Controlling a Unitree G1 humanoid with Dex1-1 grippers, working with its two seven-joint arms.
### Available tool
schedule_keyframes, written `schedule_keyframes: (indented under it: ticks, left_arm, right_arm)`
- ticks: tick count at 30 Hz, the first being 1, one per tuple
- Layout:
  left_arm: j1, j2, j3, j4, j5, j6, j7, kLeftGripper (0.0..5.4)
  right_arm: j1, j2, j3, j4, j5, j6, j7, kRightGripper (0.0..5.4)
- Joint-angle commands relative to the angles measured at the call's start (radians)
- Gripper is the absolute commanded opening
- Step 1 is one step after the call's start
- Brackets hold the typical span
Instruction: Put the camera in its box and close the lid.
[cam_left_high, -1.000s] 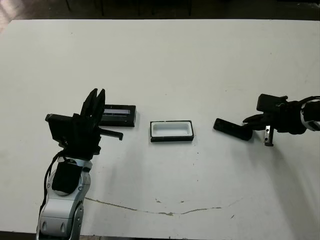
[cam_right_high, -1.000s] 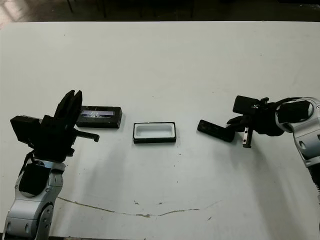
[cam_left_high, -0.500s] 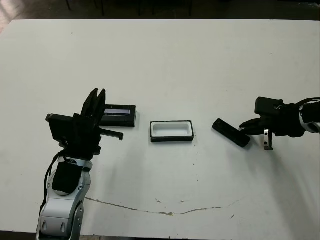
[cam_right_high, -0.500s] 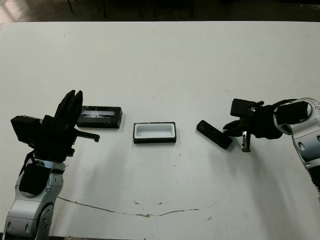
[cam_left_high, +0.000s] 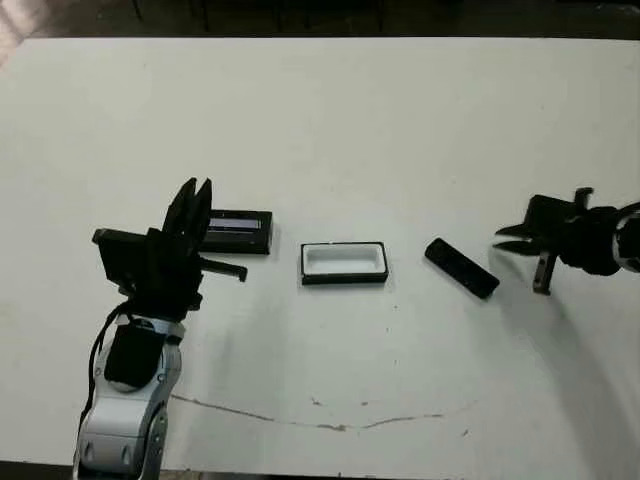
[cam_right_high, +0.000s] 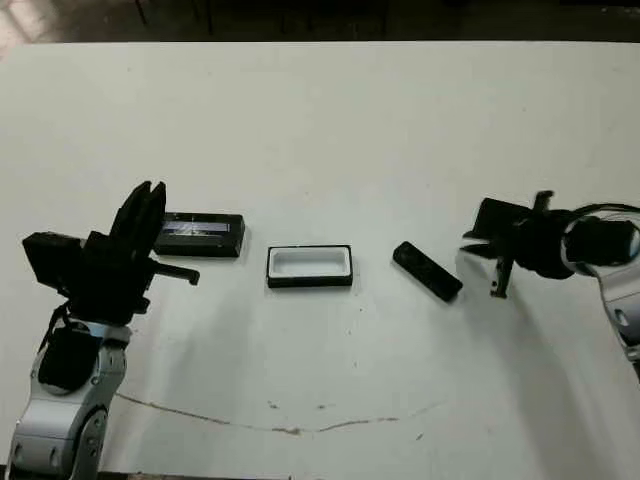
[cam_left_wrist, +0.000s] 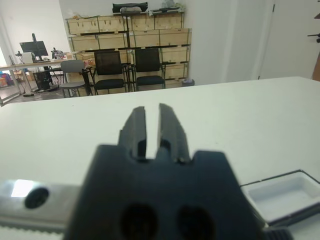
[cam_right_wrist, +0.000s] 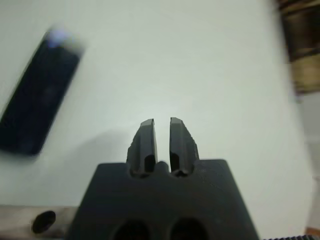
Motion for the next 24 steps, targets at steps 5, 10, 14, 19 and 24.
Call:
schedule_keyframes:
  ticks: [5,10,14,19,24]
  left_arm:
    - [0.026,0.007,-0.005,0.007,-0.001,0.004,-0.001,0.00]
    - [0.029,0.004,-0.011,0.007,0.005,0.007,0.004,0.00]
    - [0.035,0.004,-0.013,0.009,0.007,-0.004,0.004,0.00]
    - [0.041,0.002,-0.011,-0.001,0.001,0.010,0.009,0.00]
    - [0.041,0.006,-0.007,0.003,-0.004,0.005,0.004,0.00]
  right_arm:
    - [0.117,0.188,-0.224,-0.360,0.361,0.346,-0.151,0.01]
    - [0.197,0.239,-0.256,-0.479,0.493,0.411,-0.199,0.01]
    - [0.258,0.235,-0.231,-0.515,0.507,0.432,-0.235,0.01]
    - [0.311,0.180,-0.170,-0.564,0.480,0.502,-0.264,0.36]
    - [0.309,0.159,-0.147,-0.586,0.493,0.577,-0.287,1.44]
